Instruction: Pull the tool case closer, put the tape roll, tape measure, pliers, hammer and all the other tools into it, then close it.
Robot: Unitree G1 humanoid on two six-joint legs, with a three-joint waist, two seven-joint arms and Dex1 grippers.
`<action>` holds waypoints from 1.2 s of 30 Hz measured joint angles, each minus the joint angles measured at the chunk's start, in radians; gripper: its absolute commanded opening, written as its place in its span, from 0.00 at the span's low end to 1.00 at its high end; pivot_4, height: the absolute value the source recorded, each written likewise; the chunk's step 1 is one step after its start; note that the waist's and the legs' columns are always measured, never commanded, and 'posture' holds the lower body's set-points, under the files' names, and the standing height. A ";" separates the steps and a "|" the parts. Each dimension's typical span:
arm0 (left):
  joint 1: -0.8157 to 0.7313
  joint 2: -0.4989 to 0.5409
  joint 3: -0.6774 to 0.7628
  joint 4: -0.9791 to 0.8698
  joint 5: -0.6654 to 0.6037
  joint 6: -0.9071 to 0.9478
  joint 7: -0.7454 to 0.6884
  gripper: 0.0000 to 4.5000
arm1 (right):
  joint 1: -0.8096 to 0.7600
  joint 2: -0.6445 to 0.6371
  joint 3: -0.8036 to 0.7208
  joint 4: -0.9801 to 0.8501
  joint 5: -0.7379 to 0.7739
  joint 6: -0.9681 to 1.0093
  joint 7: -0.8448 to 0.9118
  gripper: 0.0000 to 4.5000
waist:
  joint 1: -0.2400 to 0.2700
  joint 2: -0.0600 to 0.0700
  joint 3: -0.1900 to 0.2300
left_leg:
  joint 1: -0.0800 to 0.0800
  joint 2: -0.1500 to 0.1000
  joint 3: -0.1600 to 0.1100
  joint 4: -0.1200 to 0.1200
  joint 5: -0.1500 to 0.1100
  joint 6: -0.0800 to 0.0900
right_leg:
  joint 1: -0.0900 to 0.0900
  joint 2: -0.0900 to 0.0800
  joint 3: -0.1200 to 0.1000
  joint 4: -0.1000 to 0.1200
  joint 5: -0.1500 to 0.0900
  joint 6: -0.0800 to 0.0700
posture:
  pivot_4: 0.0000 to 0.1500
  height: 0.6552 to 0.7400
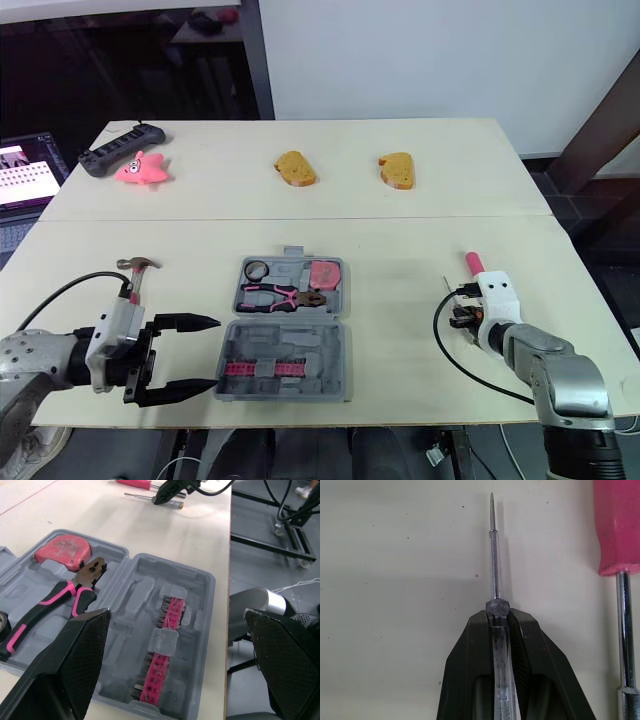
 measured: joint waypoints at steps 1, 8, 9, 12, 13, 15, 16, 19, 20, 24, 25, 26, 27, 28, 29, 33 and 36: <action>-0.005 0.000 0.000 0.001 0.000 0.000 0.000 1.00 | 0.001 0.000 0.000 -0.001 -0.001 -0.002 0.002 0.01 | 0.000 0.000 0.000 | 0.000 0.000 0.000 0.000 0.000 0.000 | 0.000 0.000 0.000 0.000 0.000 0.000 | 1.00 1.00; -0.042 0.000 -0.001 0.061 0.002 -0.009 -0.008 1.00 | 0.007 0.094 0.004 -0.269 0.065 0.144 -0.047 0.01 | 0.000 0.003 0.000 | 0.000 0.000 -0.001 -0.001 0.000 0.000 | -0.001 0.001 0.000 0.001 0.000 0.000 | 1.00 1.00; -0.048 0.000 -0.001 0.070 0.003 -0.012 -0.010 1.00 | 0.004 0.133 0.003 -0.331 0.076 0.195 -0.076 0.01 | 0.001 0.003 0.000 | 0.000 0.000 -0.002 -0.001 0.000 0.000 | -0.001 0.001 0.000 0.001 0.000 0.000 | 1.00 1.00; -0.059 0.000 -0.002 0.099 0.004 -0.027 -0.019 1.00 | -0.002 0.349 0.008 -0.541 0.098 0.406 -0.193 0.01 | 0.001 0.003 0.000 | 0.000 0.000 -0.003 -0.001 0.000 0.000 | -0.001 0.001 -0.001 0.002 0.000 0.000 | 1.00 1.00; -0.064 0.000 -0.004 0.103 0.004 -0.029 -0.023 1.00 | -0.001 0.410 0.017 -0.587 0.094 0.469 -0.228 0.01 | 0.001 0.003 0.000 | -0.001 0.000 -0.002 -0.001 0.000 0.000 | -0.002 0.001 -0.001 0.002 0.000 0.000 | 1.00 1.00; -0.066 0.000 -0.005 0.117 0.005 -0.040 -0.029 1.00 | 0.006 0.506 0.031 -0.655 0.064 0.570 -0.298 0.01 | 0.003 0.003 0.000 | -0.001 0.000 -0.002 -0.001 0.001 -0.001 | -0.002 0.000 -0.001 0.001 0.000 0.000 | 1.00 1.00; -0.067 0.000 -0.005 0.124 0.005 -0.042 -0.033 1.00 | 0.015 0.539 0.039 -0.678 0.046 0.595 -0.328 0.01 | 0.004 0.003 0.000 | -0.001 0.000 -0.002 -0.001 0.001 -0.002 | -0.002 0.000 -0.001 0.001 0.000 0.000 | 1.00 1.00; -0.088 0.000 -0.013 0.138 0.006 -0.045 -0.043 1.00 | 0.064 0.612 0.094 -0.710 -0.010 0.630 -0.408 0.01 | 0.002 0.003 0.000 | -0.001 0.000 -0.002 -0.001 0.001 -0.002 | -0.002 0.000 -0.001 0.001 -0.002 -0.003 | 1.00 1.00; -0.094 0.000 -0.016 0.137 0.007 -0.046 -0.044 1.00 | 0.078 0.621 0.116 -0.711 -0.024 0.630 -0.426 0.01 | 0.001 0.004 0.000 | -0.001 0.000 -0.002 -0.001 0.001 -0.002 | -0.002 0.000 -0.001 0.002 -0.002 -0.003 | 1.00 1.00; -0.102 0.000 -0.025 0.138 0.009 -0.045 -0.045 1.00 | 0.120 0.636 0.168 -0.708 -0.068 0.630 -0.464 0.01 | -0.003 0.004 0.000 | -0.001 0.000 -0.002 -0.002 0.001 -0.002 | -0.003 0.000 -0.001 0.002 0.000 0.000 | 1.00 1.00; -0.103 0.000 -0.025 0.138 0.010 -0.045 -0.045 1.00 | 0.124 0.636 0.169 -0.698 -0.079 0.629 -0.467 0.01 | -0.002 0.004 0.000 | -0.001 0.000 -0.002 -0.002 0.001 -0.002 | -0.003 0.000 -0.001 0.002 0.000 0.000 | 1.00 1.00; -0.104 0.000 -0.025 0.138 0.010 -0.045 -0.045 1.00 | 0.128 0.636 0.167 -0.687 -0.089 0.627 -0.468 0.01 | -0.002 0.004 0.000 | -0.001 0.000 -0.002 -0.002 0.001 -0.002 | -0.003 0.000 -0.001 0.002 0.000 0.000 | 1.00 1.00; -0.104 0.000 -0.025 0.138 0.010 -0.045 -0.045 1.00 | 0.132 0.636 0.164 -0.677 -0.098 0.622 -0.468 0.01 | -0.002 0.004 0.000 | -0.001 0.000 -0.002 -0.002 0.001 -0.002 | -0.003 0.000 -0.001 0.002 0.000 0.000 | 1.00 1.00; -0.104 0.000 -0.025 0.139 0.011 -0.045 -0.045 1.00 | 0.135 0.637 0.157 -0.660 -0.104 0.611 -0.466 0.01 | -0.001 0.004 0.000 | -0.001 0.000 -0.002 -0.002 0.001 -0.002 | -0.003 0.000 -0.001 0.002 -0.001 -0.001 | 1.00 1.00; -0.106 0.000 -0.025 0.139 0.011 -0.044 -0.045 1.00 | 0.139 0.642 0.145 -0.644 -0.107 0.594 -0.461 0.23 | -0.001 0.004 0.000 | -0.001 0.000 -0.002 -0.002 0.001 -0.002 | -0.003 0.000 -0.001 0.002 -0.001 -0.001 | 1.00 1.00; -0.114 0.000 -0.025 0.138 0.013 -0.043 -0.043 1.00 | 0.142 0.657 0.093 -0.593 -0.081 0.486 -0.406 0.64 | -0.002 0.002 -0.001 | -0.001 0.000 -0.002 -0.001 0.001 -0.002 | -0.002 0.000 -0.001 0.002 -0.001 -0.001 | 1.00 1.00; -0.113 0.000 -0.025 0.138 0.013 -0.040 -0.040 1.00 | 0.095 0.659 0.002 -0.592 -0.054 0.495 -0.366 0.98 | 0.000 0.003 -0.001 | -0.001 0.000 -0.002 -0.001 0.001 -0.002 | -0.002 0.000 -0.001 0.002 0.000 0.000 | 1.00 1.00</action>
